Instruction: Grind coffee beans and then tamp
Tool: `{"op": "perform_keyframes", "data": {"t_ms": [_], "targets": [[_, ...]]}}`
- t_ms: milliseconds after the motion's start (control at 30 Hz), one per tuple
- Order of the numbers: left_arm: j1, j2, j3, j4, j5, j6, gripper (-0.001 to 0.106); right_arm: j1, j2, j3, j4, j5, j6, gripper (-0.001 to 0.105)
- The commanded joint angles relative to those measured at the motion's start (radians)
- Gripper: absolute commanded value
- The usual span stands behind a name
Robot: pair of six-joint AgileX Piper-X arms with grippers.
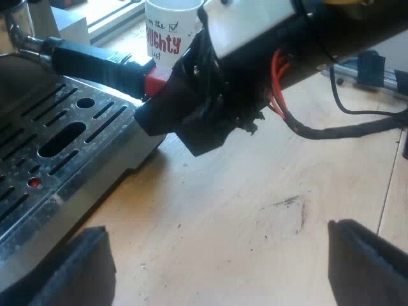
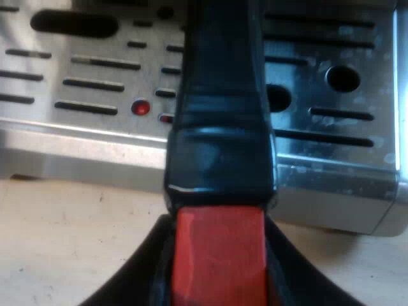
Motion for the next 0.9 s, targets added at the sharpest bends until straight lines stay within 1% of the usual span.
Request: {"op": "perform_keyframes", "data": {"t_ms": [33,100,200,233,333,367,467,500,567,700,767,867,900], "targets": [[-0.005,-0.006,-0.002,-0.002,-0.01,0.005,0.072,0.049,-0.04,0.012,-0.01,-0.002,-0.012,0.0],[-0.005,-0.006,-0.002,-0.002,-0.01,0.005,0.072,0.065,-0.046,0.021,-0.006,0.018,0.009,0.0],[-0.005,-0.006,-0.002,-0.002,-0.01,0.005,0.072,0.074,-0.051,0.026,-0.006,0.03,0.015,0.0],[-0.005,-0.006,-0.002,-0.002,-0.01,0.005,0.072,0.123,-0.064,0.04,-0.006,0.08,0.022,0.0],[-0.005,-0.006,-0.002,-0.002,-0.01,0.005,0.072,0.143,-0.064,0.043,-0.001,0.083,0.036,0.0],[-0.005,-0.006,-0.002,-0.002,-0.01,0.005,0.072,0.162,-0.064,0.043,0.014,0.111,0.065,0.0],[-0.005,-0.006,-0.002,-0.002,-0.01,0.005,0.072,0.193,-0.067,0.043,0.038,0.147,0.09,0.0],[-0.009,-0.006,-0.002,-0.002,-0.01,0.003,0.072,0.197,-0.067,0.043,0.041,0.148,0.095,0.0],[-0.026,-0.006,-0.006,-0.002,-0.01,-0.002,0.072,0.226,-0.074,0.043,0.084,0.154,0.136,0.0],[-0.065,-0.006,-0.033,0.036,-0.016,-0.002,0.072,0.265,-0.087,0.043,0.128,0.172,0.138,0.0],[-0.079,-0.024,-0.071,0.1,-0.05,0.001,0.072,0.3,-0.103,0.043,0.151,0.176,0.138,0.0],[-0.078,-0.06,-0.103,0.143,-0.101,0.018,0.072,0.336,-0.122,0.043,0.177,0.179,0.138,0.0],[-0.078,-0.066,-0.106,0.144,-0.106,0.018,0.072,0.344,-0.125,0.043,0.181,0.179,0.138,0.0]]}}
